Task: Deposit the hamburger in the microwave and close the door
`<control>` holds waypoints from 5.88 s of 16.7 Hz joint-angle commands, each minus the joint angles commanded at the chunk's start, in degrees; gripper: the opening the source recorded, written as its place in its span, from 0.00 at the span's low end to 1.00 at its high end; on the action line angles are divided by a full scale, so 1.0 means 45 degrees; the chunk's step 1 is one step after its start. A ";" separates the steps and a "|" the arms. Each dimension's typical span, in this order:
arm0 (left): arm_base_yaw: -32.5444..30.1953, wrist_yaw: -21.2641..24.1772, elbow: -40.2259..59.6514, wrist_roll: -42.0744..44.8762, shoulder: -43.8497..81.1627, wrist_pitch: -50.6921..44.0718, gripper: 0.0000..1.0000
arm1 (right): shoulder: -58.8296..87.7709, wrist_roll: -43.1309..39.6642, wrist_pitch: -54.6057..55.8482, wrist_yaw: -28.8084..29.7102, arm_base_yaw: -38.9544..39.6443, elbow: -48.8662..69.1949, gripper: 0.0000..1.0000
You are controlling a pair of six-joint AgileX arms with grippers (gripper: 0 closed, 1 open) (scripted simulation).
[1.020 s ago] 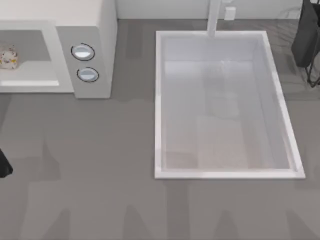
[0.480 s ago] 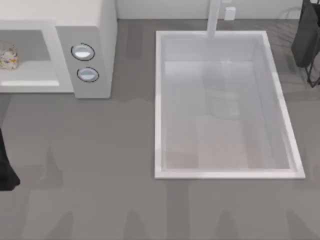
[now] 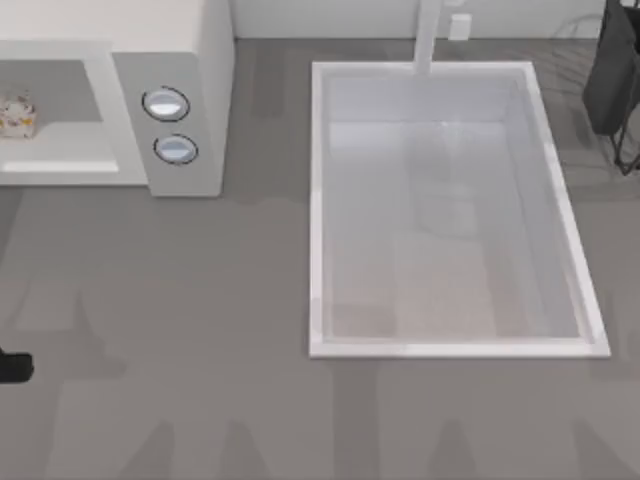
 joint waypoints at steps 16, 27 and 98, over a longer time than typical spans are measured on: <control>0.0210 0.0208 -0.0028 0.0004 0.0211 0.0210 0.00 | 0.0000 0.0000 0.0000 0.0000 0.0000 0.0000 1.00; 0.3729 0.3736 -0.0546 0.0062 0.3783 0.4313 0.00 | 0.0000 0.0000 0.0000 0.0000 0.0000 0.0000 1.00; 1.3369 0.8561 1.6746 1.1819 2.2907 -0.8308 0.00 | 0.0000 0.0000 0.0000 0.0000 0.0000 0.0000 1.00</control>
